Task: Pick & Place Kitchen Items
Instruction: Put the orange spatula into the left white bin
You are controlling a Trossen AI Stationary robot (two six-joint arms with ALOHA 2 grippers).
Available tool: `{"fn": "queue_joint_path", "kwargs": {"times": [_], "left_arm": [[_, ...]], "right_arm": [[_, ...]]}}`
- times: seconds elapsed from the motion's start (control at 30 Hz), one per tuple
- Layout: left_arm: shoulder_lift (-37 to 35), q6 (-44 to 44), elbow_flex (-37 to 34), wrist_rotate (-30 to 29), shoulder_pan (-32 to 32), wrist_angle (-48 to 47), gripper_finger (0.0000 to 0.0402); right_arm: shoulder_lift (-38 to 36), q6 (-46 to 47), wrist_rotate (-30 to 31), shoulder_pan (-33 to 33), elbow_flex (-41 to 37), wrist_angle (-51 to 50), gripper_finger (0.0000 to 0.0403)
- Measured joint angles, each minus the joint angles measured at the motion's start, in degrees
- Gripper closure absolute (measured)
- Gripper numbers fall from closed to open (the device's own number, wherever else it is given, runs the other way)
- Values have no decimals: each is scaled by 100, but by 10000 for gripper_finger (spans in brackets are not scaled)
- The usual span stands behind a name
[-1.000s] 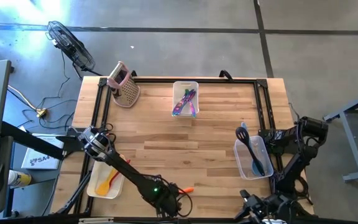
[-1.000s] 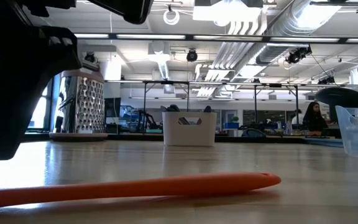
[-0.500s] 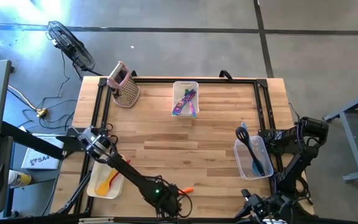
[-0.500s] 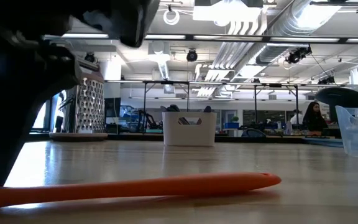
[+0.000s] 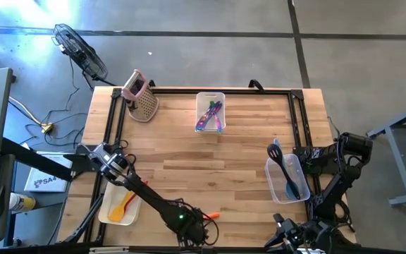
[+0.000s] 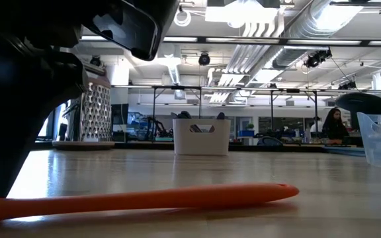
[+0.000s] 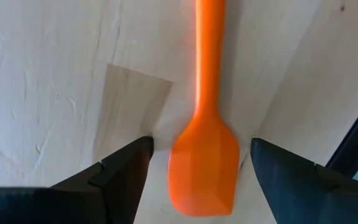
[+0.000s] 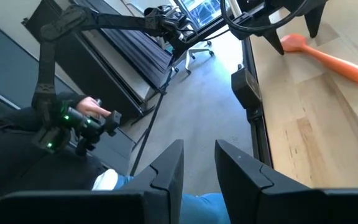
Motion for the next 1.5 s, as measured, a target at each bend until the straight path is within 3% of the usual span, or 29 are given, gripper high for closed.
{"fn": "queue_joint_path", "kwargs": {"times": [0.23, 0.67, 1.03, 1.17, 1.5], "left_arm": [[11, -2, 0, -81, 23, -31, 139], [13, 83, -4, -246, 25, -114, 275], [13, 55, -4, -44, 38, -57, 343], [13, -22, -4, 4, 36, 27, 388], [55, -15, 181, 178, 31, -255, 388]], "right_arm": [[0, 0, -4, 0, 0, 0, 319], [0, 0, -9, 0, 0, 0, 319], [0, 0, -9, 0, 0, -8, 319], [0, 0, -9, 0, 0, -11, 319], [0, 0, -9, 0, 0, -24, 319]]}}
